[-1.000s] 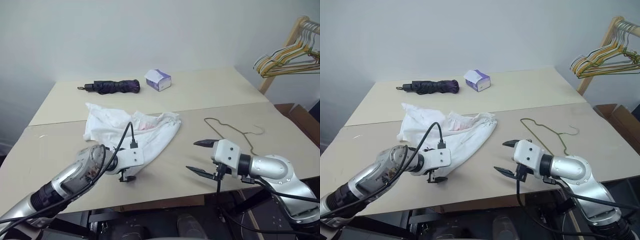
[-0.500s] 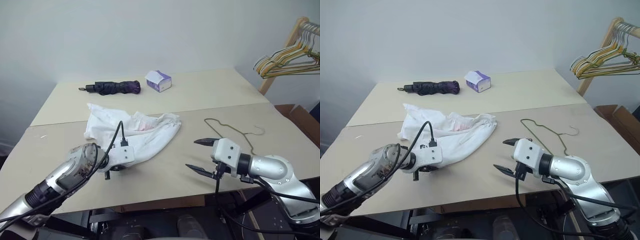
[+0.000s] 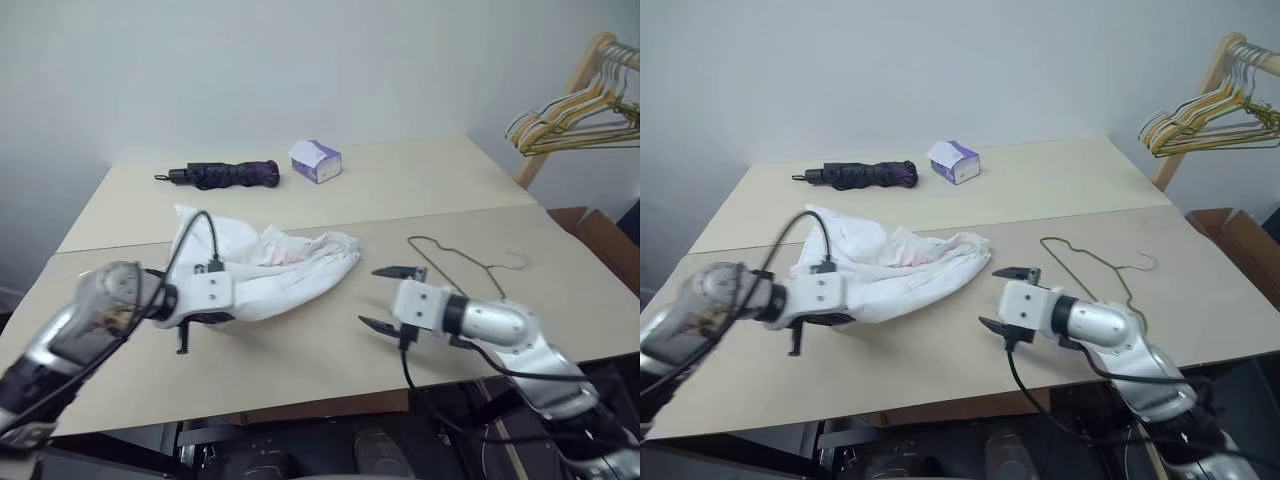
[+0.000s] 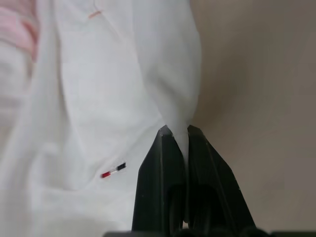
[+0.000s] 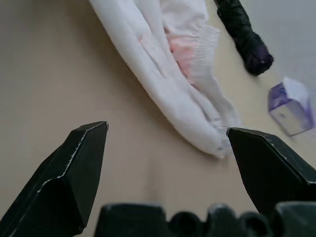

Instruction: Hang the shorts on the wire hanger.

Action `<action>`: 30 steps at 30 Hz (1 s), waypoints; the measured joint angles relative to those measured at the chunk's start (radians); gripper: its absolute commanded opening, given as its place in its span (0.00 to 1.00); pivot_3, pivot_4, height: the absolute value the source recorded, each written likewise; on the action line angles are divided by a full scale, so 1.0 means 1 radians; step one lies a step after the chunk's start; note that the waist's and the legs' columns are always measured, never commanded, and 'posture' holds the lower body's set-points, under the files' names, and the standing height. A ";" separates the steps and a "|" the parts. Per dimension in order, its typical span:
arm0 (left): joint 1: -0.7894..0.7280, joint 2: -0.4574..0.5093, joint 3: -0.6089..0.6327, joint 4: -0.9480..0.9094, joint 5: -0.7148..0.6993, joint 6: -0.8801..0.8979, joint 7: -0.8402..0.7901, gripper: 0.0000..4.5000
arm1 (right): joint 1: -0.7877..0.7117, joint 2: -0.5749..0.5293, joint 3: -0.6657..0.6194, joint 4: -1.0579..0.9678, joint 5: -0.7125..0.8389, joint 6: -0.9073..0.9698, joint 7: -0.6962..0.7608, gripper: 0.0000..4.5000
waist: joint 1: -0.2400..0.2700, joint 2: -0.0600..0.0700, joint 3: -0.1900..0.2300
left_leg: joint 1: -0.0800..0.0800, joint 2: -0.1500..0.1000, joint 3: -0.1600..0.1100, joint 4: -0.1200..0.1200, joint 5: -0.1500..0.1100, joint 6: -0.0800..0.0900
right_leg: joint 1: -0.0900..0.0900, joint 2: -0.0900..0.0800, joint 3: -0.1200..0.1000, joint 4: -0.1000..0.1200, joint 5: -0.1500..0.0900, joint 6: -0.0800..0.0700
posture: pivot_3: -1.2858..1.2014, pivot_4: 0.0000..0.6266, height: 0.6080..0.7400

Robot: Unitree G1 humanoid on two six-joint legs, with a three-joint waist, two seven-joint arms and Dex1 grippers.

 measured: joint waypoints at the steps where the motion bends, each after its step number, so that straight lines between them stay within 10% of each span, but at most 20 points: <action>1: 0.050 0.027 0.059 -0.027 -0.031 -0.007 -0.016 0.01 | -0.043 0.010 0.036 0.075 -0.067 -0.070 -0.034 1.00 | -0.002 0.000 0.000 | 0.000 0.000 0.000 0.000 0.000 0.000 | 0.000 0.000 0.000 0.000 0.000 0.000 | 0.44 0.00 1.00; 11: 0.335 0.076 0.455 -0.185 -0.154 0.008 -0.080 0.01 | -0.329 0.066 0.255 0.661 -0.519 -0.563 -0.369 1.00 | 0.054 0.001 0.001 | 0.010 -0.001 0.000 -0.005 0.001 0.000 | 0.005 0.004 0.003 0.001 0.000 -0.003 | 0.48 0.00 1.00; 28: 0.387 0.049 0.478 -0.241 -0.154 0.028 -0.013 0.01 | -0.506 0.093 0.410 0.895 -0.883 -0.765 -0.711 1.00 | 0.083 -0.001 -0.001 | 0.021 0.003 0.000 -0.017 0.005 -0.002 | 0.007 0.010 0.007 0.001 0.003 -0.016 | 0.48 0.00 1.00; 30: 0.382 0.049 0.462 -0.241 -0.154 0.028 -0.009 0.00 | -0.515 0.093 0.419 0.898 -0.894 -0.777 -0.699 0.88 | 0.082 -0.001 -0.001 | 0.021 0.003 0.000 -0.017 0.008 0.002 | 0.007 0.010 0.007 0.001 0.003 -0.016 | 0.48 0.00 1.00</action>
